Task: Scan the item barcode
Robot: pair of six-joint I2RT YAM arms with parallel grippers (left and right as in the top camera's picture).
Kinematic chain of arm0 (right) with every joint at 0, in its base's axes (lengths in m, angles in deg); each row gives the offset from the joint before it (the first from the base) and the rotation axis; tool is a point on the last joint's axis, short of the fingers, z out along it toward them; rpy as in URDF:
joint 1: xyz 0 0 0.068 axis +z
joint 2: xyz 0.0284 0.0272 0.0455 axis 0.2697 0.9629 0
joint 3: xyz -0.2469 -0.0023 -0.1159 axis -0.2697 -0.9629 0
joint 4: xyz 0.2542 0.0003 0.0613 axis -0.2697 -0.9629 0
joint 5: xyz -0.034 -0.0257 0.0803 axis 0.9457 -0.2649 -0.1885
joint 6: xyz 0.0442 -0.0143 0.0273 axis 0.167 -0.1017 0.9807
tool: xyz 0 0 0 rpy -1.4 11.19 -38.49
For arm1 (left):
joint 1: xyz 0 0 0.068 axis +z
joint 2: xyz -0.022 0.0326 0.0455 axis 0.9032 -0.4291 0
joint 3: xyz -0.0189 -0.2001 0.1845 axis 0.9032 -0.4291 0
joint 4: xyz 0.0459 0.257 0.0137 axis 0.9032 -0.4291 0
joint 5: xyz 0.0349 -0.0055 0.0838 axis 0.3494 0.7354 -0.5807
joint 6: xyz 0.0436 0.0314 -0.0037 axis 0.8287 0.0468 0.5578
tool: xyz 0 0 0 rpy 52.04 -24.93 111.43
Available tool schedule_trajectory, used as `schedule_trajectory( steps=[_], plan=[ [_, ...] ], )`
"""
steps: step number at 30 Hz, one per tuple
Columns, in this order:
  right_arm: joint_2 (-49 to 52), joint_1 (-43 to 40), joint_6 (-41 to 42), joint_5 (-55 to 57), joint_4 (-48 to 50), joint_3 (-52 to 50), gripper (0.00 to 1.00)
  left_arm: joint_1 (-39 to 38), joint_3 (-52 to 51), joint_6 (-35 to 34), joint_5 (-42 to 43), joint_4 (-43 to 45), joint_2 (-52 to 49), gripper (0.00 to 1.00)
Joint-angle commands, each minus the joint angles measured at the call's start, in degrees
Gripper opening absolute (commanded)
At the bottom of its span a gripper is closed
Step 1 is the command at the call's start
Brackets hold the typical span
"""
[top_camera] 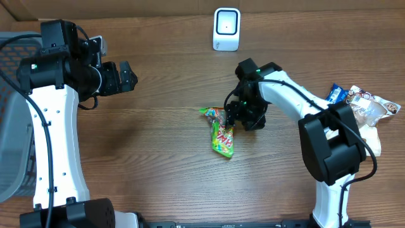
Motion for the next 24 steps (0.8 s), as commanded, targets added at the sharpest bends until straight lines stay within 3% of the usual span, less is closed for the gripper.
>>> schedule_trajectory(
  steps=[1, 5, 9, 14, 21, 24],
  plan=[
    [-1.2, -0.4, -5.1, 1.0, -1.5, 5.6, 0.72, -0.1, -0.3, 1.3, 0.7, 0.0, 0.2, 1.00],
    [-2.5, -0.3, -4.7, 1.7, -4.5, 13.6, 0.78, -0.1, -0.3, 1.3, 0.7, 0.0, 0.2, 1.00],
    [-2.7, 0.3, -2.9, 1.2, -6.0, 19.1, 0.77, -0.1, -0.3, 1.3, 0.7, 0.0, 0.2, 1.00],
    [-2.5, 3.3, -2.9, 3.5, -5.5, 18.4, 0.76, -0.1, -0.3, 1.3, 0.7, 0.0, 0.2, 1.00],
    [-2.2, 10.9, 4.4, 19.0, -2.6, 13.8, 0.84, -0.1, -0.3, 1.3, 0.7, 0.0, 0.2, 1.00],
    [-1.6, 13.9, 4.7, 24.8, -1.0, 11.8, 0.93, -0.1, -0.3, 1.3, 0.7, 0.0, 0.2, 0.99]
  ],
)
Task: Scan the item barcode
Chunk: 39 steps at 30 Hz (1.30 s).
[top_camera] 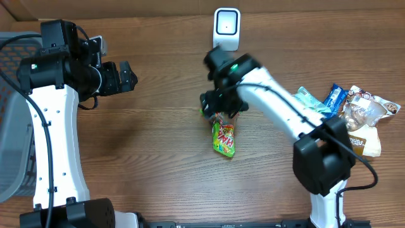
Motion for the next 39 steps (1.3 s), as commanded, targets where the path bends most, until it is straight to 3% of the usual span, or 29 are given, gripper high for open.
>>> schedule_trajectory(
  steps=[1, 7, 15, 17, 19, 22, 25, 26, 30, 39],
  plan=[
    [0.0, 2.8, 2.8, 11.8, 1.4, -2.2, 0.98, -0.1, -0.3, 1.3, 0.7, 0.0, 0.2, 1.00],
    [0.8, 5.2, 4.2, 21.2, 3.8, -5.7, 1.00, -0.1, -0.3, 1.3, 0.7, 0.0, 0.2, 0.99],
    [0.8, 4.3, 4.1, 20.9, 5.6, -11.5, 0.87, -0.1, -0.3, 1.3, 0.7, 0.0, 0.2, 1.00],
    [0.8, 4.3, 3.8, 20.9, 5.9, -12.3, 0.79, -0.1, -0.3, 1.3, 0.7, 0.0, 0.2, 1.00],
    [0.8, 4.3, 3.2, 20.8, 6.0, -12.6, 0.64, -0.1, -0.3, 1.3, 0.7, 0.0, 0.2, 1.00],
    [0.8, 4.5, 3.1, 20.9, 6.0, -12.6, 0.52, -0.1, -0.3, 1.3, 0.7, 0.0, 0.2, 1.00],
    [0.8, 4.6, 0.9, 19.0, 5.8, -12.6, 0.22, -0.1, -0.3, 1.3, 0.7, 0.0, 0.2, 1.00],
    [0.8, 4.6, 0.2, 18.3, 5.7, -12.6, 0.19, -0.1, -0.3, 1.3, 0.7, 0.0, 0.2, 1.00],
    [0.7, 4.5, -0.8, 13.7, 3.9, -11.2, 0.04, -0.1, -0.3, 1.3, 0.7, 0.0, 0.2, 1.00],
    [-2.1, -1.2, -16.8, -24.2, -0.8, -3.6, 0.04, -0.1, -0.3, 1.3, 0.7, 0.0, 0.2, 1.00]
  ],
)
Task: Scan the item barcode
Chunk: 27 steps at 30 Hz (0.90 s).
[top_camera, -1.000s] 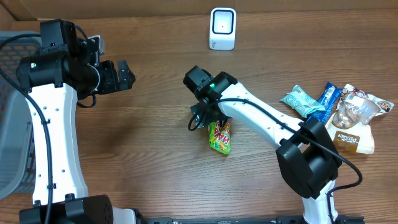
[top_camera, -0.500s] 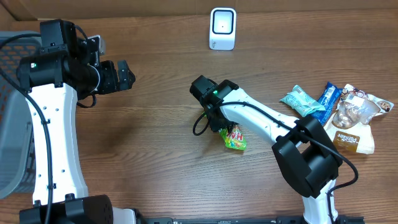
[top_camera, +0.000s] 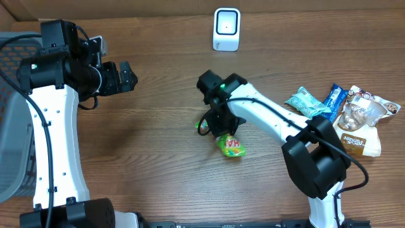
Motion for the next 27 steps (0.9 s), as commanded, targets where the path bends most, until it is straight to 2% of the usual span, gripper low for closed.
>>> schedule_trajectory(
  steps=[1, 5, 8, 19, 20, 23, 27],
  plan=[
    [-2.5, -4.1, -8.7, -24.5, -0.9, 3.8, 0.04, -0.1, -0.3, 1.3, 0.7, 0.0, 0.2, 1.00],
    [-2.7, -10.3, -15.0, -44.3, -3.6, 3.6, 0.04, -0.1, -0.3, 1.3, 0.7, 0.0, 0.2, 1.00],
    [-2.7, -13.9, -17.4, -51.4, -5.6, 2.8, 0.04, -0.1, -0.3, 1.3, 0.7, 0.0, 0.2, 1.00],
    [1.5, -17.6, -17.1, -51.6, -1.0, -5.0, 0.04, -0.1, -0.3, 1.3, 0.7, 0.0, 0.2, 0.99],
    [2.1, -17.6, -17.1, -51.6, -0.3, -5.7, 0.07, -0.1, -0.3, 1.3, 0.7, 0.0, 0.2, 1.00],
    [3.7, -17.6, -17.1, -49.5, 0.9, -7.0, 0.26, -0.1, -0.3, 1.3, 0.7, 0.0, 0.2, 1.00],
    [4.4, -18.0, -12.8, -38.1, 1.3, -7.1, 0.42, -0.1, -0.3, 1.3, 0.7, 0.0, 0.2, 1.00]
  ],
)
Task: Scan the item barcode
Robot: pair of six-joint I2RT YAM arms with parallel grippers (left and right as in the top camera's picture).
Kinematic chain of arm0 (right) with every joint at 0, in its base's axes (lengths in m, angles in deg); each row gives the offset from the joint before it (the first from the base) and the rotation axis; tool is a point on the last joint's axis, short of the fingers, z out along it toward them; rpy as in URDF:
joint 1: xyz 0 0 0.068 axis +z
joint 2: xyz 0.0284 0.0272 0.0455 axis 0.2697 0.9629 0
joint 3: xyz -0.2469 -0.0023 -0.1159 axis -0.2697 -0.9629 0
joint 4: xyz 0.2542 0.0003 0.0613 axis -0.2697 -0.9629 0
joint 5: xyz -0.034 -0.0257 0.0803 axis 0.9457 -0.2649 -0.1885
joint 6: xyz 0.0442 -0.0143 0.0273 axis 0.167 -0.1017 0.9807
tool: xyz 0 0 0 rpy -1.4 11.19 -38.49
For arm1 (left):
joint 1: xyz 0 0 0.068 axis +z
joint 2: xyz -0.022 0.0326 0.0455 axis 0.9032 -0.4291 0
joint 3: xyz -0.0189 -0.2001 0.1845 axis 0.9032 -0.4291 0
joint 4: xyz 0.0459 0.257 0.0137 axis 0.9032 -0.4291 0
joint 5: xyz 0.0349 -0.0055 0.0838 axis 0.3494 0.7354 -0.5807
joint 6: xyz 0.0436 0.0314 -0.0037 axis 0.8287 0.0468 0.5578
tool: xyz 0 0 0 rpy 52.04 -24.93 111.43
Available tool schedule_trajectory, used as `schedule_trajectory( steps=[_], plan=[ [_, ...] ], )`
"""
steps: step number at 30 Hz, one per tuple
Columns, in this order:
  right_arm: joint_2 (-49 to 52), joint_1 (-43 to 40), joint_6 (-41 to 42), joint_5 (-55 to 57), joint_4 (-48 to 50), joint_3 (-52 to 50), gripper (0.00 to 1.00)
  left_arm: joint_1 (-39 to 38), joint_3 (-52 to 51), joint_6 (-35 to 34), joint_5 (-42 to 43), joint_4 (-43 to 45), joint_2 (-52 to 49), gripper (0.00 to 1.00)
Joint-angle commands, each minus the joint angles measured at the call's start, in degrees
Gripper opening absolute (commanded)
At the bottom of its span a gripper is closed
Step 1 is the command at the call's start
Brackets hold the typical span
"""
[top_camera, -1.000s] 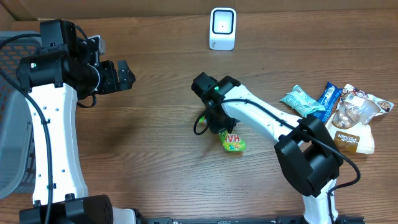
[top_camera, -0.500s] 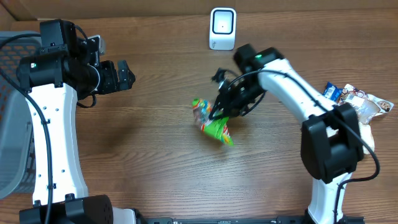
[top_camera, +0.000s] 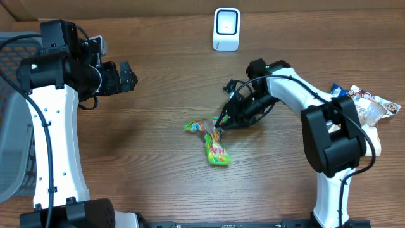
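Note:
A green candy bag (top_camera: 214,144) lies on the wooden table, its crinkled top end spread toward the left. My right gripper (top_camera: 219,126) reaches down and left from the arm, its fingertips closed on the bag's upper edge. The white barcode scanner (top_camera: 226,28) stands at the far edge of the table, well behind the bag. My left gripper (top_camera: 130,76) hangs open and empty at the upper left, far from the bag.
A pile of snack packets (top_camera: 366,119) and a blue bar (top_camera: 336,95) lie at the right edge. A grey basket (top_camera: 9,114) sits at the far left. A loose black cable loops by the right wrist.
My right arm has swung from the bag's left side to its right. The bag, crumpled under the gripper before, now lies stretched out further left with another face showing.
First my right gripper sat on the top of the bag lying lengthwise mid-table. Then the arm had reached over to the left with the bag's top. Later the bag was bunched under the gripper. Now it is spread out to the left. The left arm never moved.

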Motion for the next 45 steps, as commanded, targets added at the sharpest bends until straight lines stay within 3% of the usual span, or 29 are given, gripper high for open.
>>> schedule_trajectory(
  steps=[1, 4, 5, 6, 16, 21, 29, 35, 40, 45],
  plan=[
    [0.1, -0.5, 3.4, 9.2, 0.4, -0.2, 0.45, -0.1, -0.3, 1.3, 0.7, 0.0, 0.2, 1.00],
    [0.1, -1.6, 6.0, 16.1, 0.6, -0.1, 0.61, -0.1, -0.3, 1.3, 0.7, 0.0, 0.2, 1.00],
    [0.1, -1.9, 5.9, 16.8, 0.3, 0.3, 0.90, -0.1, -0.3, 1.3, 0.7, 0.0, 0.2, 1.00],
    [0.1, -2.3, 5.9, 16.9, -0.4, 1.2, 1.00, -0.1, -0.3, 1.3, 0.7, 0.0, 0.2, 1.00],
    [-6.9, 1.0, 4.3, 20.9, -6.2, 8.7, 1.00, -0.1, -0.3, 1.3, 0.7, 0.0, 0.2, 1.00],
    [-9.8, 9.1, 4.7, 35.6, -5.2, 8.7, 1.00, -0.1, -0.3, 1.3, 0.7, 0.0, 0.2, 0.99],
    [-10.0, 23.4, 11.6, 68.4, -3.3, 8.7, 1.00, -0.1, -0.3, 1.3, 0.7, 0.0, 0.2, 1.00],
    [-10.0, 28.5, 10.0, 69.0, -1.6, 9.4, 1.00, -0.1, -0.3, 1.3, 0.7, 0.0, 0.2, 1.00],
    [-10.0, 30.8, 8.0, 69.0, -4.0, 14.9, 0.79, -0.1, -0.3, 1.3, 0.7, 0.0, 0.2, 1.00],
    [-10.0, 33.2, 8.1, 66.4, -5.2, 16.9, 0.75, -0.1, -0.3, 1.3, 0.7, 0.0, 0.2, 1.00]
  ],
)
